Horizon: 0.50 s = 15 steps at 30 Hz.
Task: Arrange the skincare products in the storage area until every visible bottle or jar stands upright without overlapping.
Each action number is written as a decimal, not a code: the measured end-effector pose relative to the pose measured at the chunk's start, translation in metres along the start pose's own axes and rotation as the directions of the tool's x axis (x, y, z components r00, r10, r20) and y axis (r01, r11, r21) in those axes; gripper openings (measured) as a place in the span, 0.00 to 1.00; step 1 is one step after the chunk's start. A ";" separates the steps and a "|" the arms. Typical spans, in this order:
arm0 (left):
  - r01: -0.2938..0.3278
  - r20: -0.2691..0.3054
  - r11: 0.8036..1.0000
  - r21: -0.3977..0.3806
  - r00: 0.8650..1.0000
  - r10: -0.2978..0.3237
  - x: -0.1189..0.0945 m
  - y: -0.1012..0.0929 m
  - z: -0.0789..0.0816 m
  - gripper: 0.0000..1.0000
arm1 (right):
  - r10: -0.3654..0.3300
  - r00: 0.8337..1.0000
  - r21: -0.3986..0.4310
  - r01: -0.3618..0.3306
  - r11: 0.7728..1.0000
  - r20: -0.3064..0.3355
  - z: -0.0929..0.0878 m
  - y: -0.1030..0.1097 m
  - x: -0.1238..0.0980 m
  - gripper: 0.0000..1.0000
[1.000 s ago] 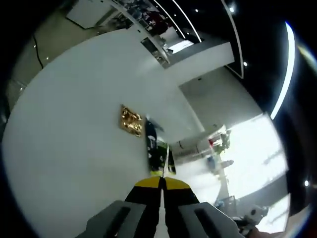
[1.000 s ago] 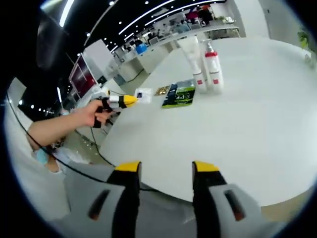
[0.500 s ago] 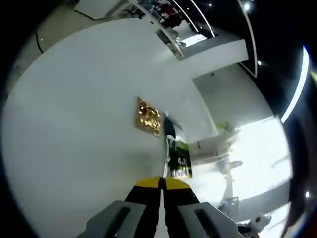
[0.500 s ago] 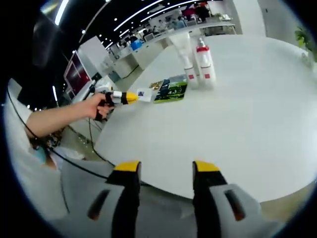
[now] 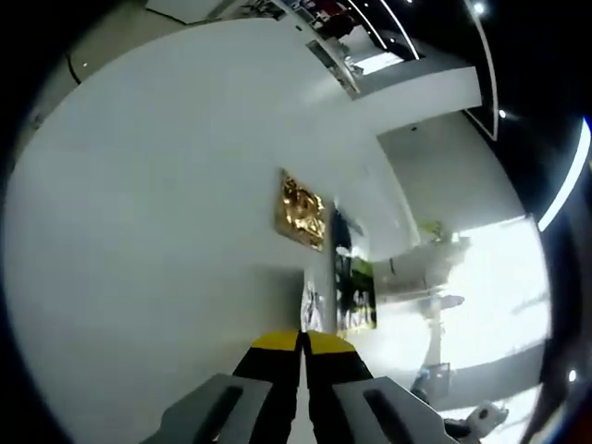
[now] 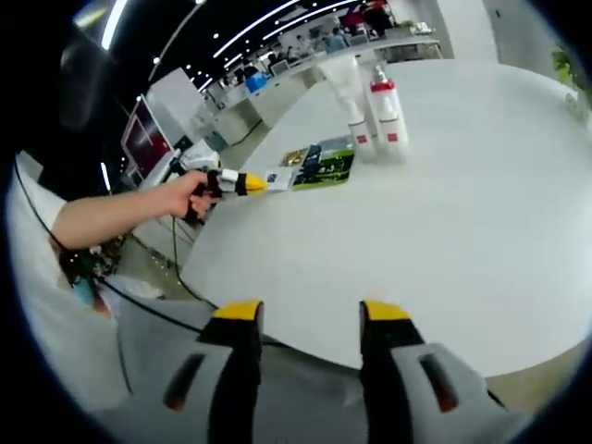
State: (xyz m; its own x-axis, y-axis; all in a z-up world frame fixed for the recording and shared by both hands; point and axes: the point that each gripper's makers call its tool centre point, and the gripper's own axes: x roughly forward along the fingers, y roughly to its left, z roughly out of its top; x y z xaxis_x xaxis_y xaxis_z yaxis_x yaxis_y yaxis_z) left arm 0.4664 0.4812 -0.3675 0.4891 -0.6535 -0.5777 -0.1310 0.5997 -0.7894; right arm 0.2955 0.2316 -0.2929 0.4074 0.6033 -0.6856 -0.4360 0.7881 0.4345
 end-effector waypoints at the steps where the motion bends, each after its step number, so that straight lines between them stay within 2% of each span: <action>1: -0.002 -0.002 1.000 0.000 1.000 0.002 0.000 0.000 0.000 0.01 | 0.001 1.000 0.000 -0.001 1.000 0.000 0.000 0.000 0.000 0.43; 5: -0.051 -0.044 0.999 0.010 0.998 0.051 0.003 0.008 0.000 0.01 | 0.008 1.000 0.004 -0.008 1.000 -0.005 -0.001 0.001 0.000 0.43; 15: -0.081 -0.073 0.996 0.046 0.994 0.084 0.007 0.011 0.003 0.02 | 0.010 1.000 0.013 -0.010 1.000 -0.001 -0.001 0.001 -0.001 0.43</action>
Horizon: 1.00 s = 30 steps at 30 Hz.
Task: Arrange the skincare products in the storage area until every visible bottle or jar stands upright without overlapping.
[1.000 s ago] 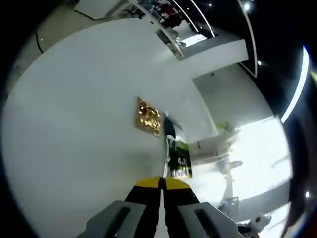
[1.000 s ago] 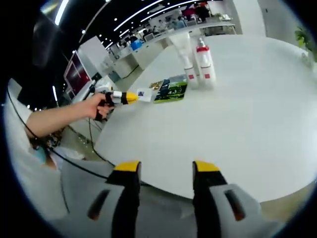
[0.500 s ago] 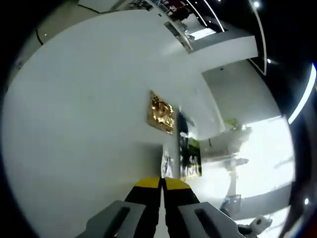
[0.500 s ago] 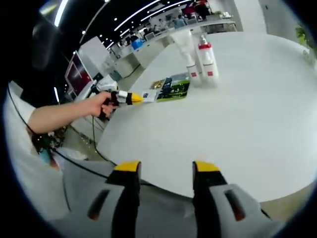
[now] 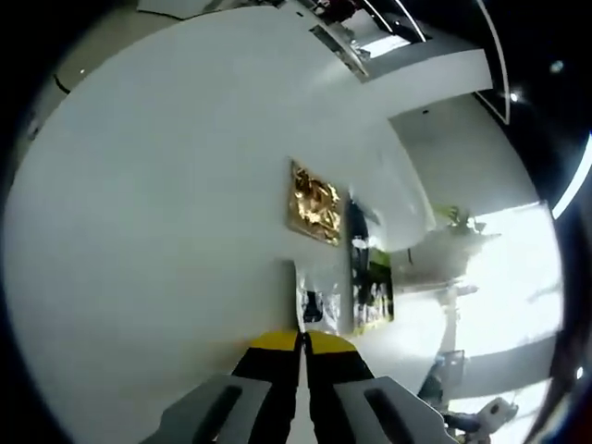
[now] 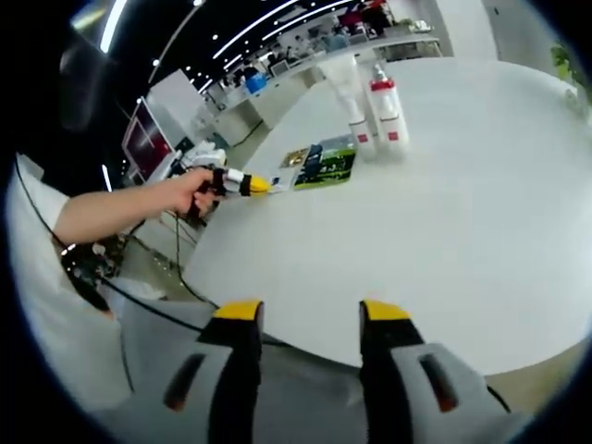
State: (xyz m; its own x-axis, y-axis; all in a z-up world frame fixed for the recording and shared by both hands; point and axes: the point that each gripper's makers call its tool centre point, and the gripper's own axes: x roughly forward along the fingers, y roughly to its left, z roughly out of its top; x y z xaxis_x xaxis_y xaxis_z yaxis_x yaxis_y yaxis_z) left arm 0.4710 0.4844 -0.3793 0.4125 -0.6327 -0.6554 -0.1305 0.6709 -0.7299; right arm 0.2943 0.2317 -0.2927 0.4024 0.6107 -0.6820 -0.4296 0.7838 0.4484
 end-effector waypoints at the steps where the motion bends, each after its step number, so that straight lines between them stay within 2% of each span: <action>1: -0.002 -0.004 1.000 0.002 1.000 0.002 0.001 0.000 0.000 0.02 | 0.001 1.000 0.002 -0.001 1.000 0.001 0.000 0.000 0.000 0.43; 10: -0.016 -0.028 1.000 0.009 0.999 0.016 0.000 0.000 -0.001 0.04 | 0.006 1.000 0.008 -0.006 1.000 0.002 -0.001 0.000 -0.001 0.43; 30: -0.046 0.014 0.999 0.004 0.999 0.046 -0.005 0.002 0.002 0.07 | 0.013 1.000 0.006 -0.013 1.000 0.008 -0.002 0.001 0.000 0.43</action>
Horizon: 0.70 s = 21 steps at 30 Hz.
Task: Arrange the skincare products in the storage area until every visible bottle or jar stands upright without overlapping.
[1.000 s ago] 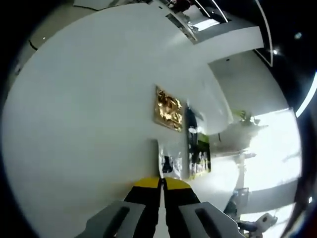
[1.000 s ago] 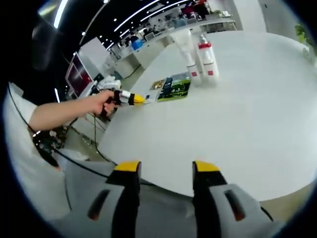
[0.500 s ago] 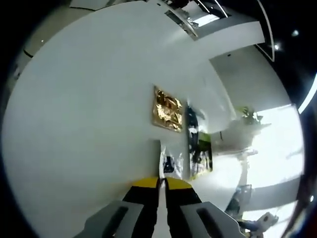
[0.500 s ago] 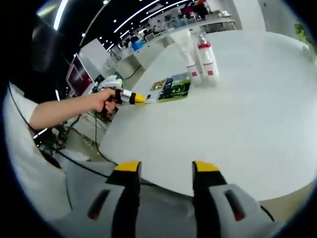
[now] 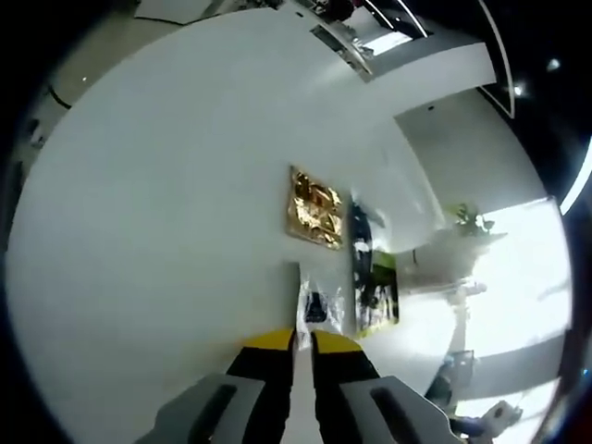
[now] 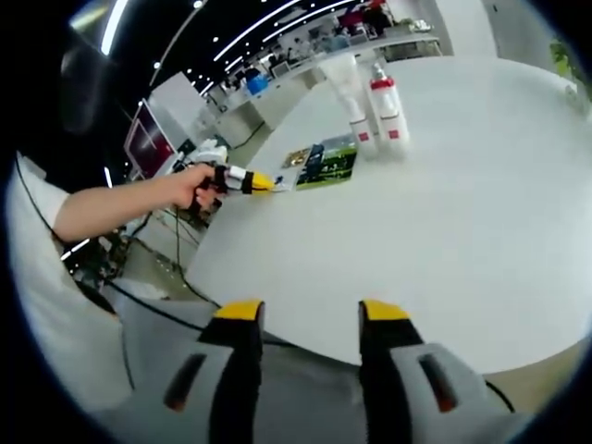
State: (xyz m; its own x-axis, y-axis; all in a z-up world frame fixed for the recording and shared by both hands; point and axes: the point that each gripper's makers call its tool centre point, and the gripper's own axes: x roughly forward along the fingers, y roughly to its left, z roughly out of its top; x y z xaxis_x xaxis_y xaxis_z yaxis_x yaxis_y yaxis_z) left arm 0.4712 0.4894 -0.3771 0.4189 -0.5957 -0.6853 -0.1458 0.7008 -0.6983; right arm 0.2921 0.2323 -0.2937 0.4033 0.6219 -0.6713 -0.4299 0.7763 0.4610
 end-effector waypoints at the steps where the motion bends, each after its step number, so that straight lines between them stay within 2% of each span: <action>1: -0.003 0.004 1.000 0.001 1.000 0.003 0.000 0.000 0.001 0.08 | 0.001 1.000 0.000 -0.001 1.000 0.000 0.000 0.000 0.000 0.43; 9: -0.020 0.029 1.000 0.009 0.999 0.020 -0.003 0.006 0.008 0.12 | 0.001 1.000 0.000 -0.001 1.000 0.004 0.000 0.000 -0.001 0.42; 21: -0.033 0.078 0.997 0.075 0.997 0.027 -0.013 -0.001 0.009 0.24 | 0.002 1.000 -0.004 -0.002 1.000 0.016 0.001 0.001 -0.001 0.42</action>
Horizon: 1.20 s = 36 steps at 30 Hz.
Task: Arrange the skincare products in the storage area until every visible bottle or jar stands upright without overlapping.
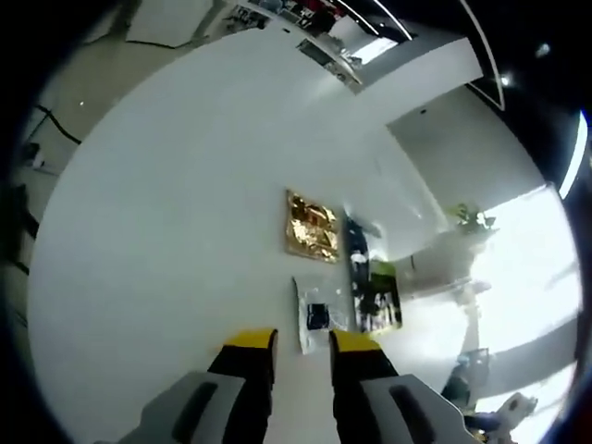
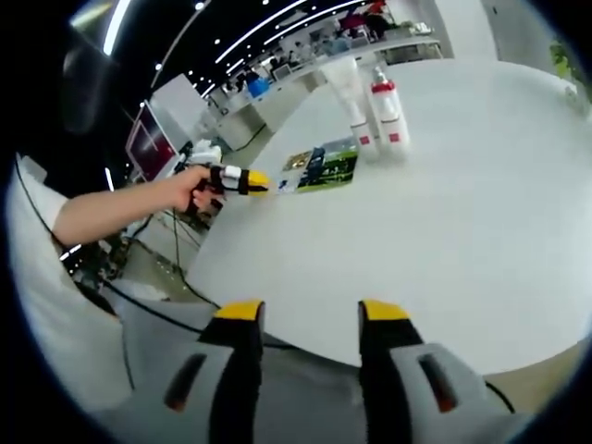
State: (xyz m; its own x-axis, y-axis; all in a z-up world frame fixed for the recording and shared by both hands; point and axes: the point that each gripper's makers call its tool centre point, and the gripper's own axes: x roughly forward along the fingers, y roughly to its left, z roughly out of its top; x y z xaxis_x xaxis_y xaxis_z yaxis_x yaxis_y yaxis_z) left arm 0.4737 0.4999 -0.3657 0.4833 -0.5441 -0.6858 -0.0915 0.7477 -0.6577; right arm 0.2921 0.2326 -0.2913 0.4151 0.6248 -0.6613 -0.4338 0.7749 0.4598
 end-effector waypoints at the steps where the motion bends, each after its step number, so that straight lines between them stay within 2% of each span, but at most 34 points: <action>1: 0.005 0.027 1.000 0.030 1.000 -0.005 -0.002 -0.001 0.003 0.25 | 0.000 1.000 0.000 0.000 1.000 0.001 0.000 0.000 0.000 0.42; 14: 0.042 0.129 0.991 0.127 0.990 -0.059 -0.028 -0.023 0.004 0.32 | 0.018 1.000 -0.020 -0.018 1.000 0.014 0.002 0.006 0.001 0.42; 17: 0.064 0.153 0.983 0.173 0.984 -0.091 -0.032 -0.032 0.002 0.33 | 0.020 1.000 -0.028 -0.020 0.999 0.017 0.001 0.007 0.001 0.42; 22: 0.064 0.178 0.971 0.232 0.978 -0.107 -0.043 -0.047 -0.006 0.35 | 0.027 0.999 -0.043 -0.026 0.999 0.024 0.001 0.010 0.000 0.42; 30: 0.103 0.235 0.941 0.322 0.954 -0.185 -0.070 -0.077 -0.016 0.39 | 0.038 0.999 -0.065 -0.035 0.997 0.036 0.002 0.014 0.000 0.42; 36: 0.110 0.284 0.913 0.394 0.930 -0.234 -0.096 -0.099 -0.032 0.44 | 0.053 0.996 -0.061 -0.048 0.997 0.070 0.009 0.019 0.001 0.42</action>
State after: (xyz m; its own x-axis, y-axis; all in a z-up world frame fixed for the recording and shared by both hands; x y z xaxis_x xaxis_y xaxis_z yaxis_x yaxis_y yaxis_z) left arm 0.4087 0.4661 -0.2442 0.7179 -0.5731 -0.3951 0.3124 0.7725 -0.5528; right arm 0.2913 0.2482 -0.2780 0.4466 0.6698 -0.5932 -0.5017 0.7364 0.4539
